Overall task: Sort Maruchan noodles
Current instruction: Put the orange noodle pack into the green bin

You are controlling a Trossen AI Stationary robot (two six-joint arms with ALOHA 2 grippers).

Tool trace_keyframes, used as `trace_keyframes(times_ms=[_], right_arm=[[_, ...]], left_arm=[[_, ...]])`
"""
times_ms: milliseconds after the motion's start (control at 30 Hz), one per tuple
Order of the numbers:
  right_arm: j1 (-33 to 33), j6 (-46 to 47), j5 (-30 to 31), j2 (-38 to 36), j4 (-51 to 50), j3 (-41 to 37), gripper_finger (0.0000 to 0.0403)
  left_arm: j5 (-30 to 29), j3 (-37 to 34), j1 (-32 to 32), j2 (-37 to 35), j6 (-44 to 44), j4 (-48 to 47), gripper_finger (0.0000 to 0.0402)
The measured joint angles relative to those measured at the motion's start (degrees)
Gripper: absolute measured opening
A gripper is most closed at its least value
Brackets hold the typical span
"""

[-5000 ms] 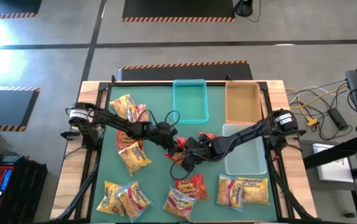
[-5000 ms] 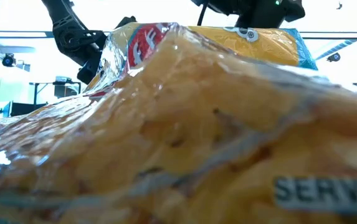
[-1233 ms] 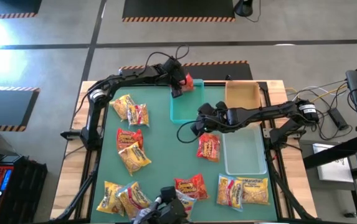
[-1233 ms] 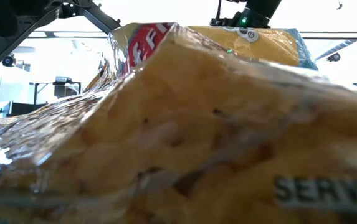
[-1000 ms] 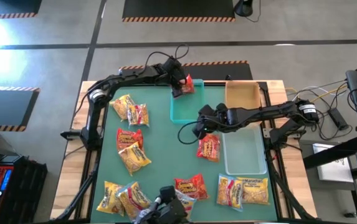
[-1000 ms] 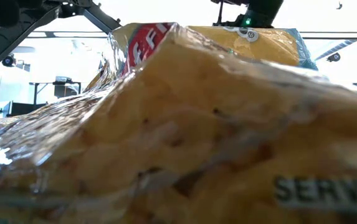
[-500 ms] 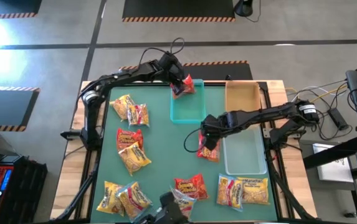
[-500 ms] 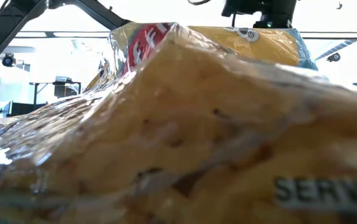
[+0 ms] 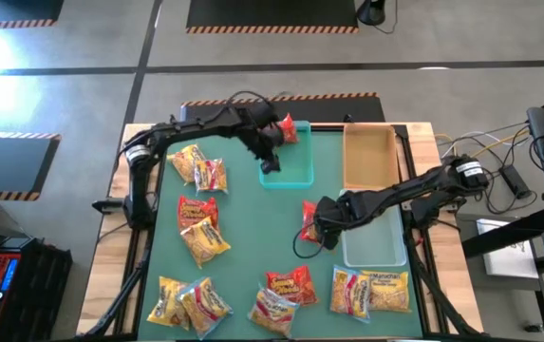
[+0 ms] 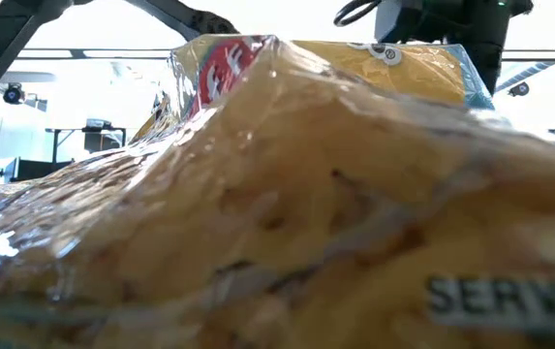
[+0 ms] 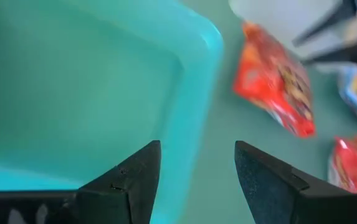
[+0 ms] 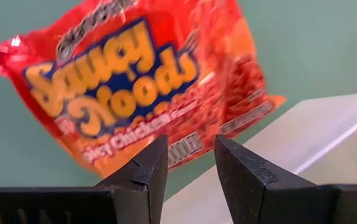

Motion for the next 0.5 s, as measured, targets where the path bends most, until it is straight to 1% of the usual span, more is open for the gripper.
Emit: trace_keyframes(times_ms=[200,333,500], right_arm=[[0.89,-1.0,0.05,0.0,9.1,-3.84,0.0123],[0.84,-1.4,0.39,-0.07,17.91,-6.82,0.0123],[0.84,-2.31,0.6,-0.09,29.54,-10.78,0.0123]], left_arm=[[-0.03,0.0,-5.05,-0.07,0.02,-3.62,0.0188],[-0.5,0.0,-7.06,-0.3,-0.02,-6.29,0.0187],[-4.25,-0.22,-8.83,-1.35,-0.58,-11.88,0.0187]])
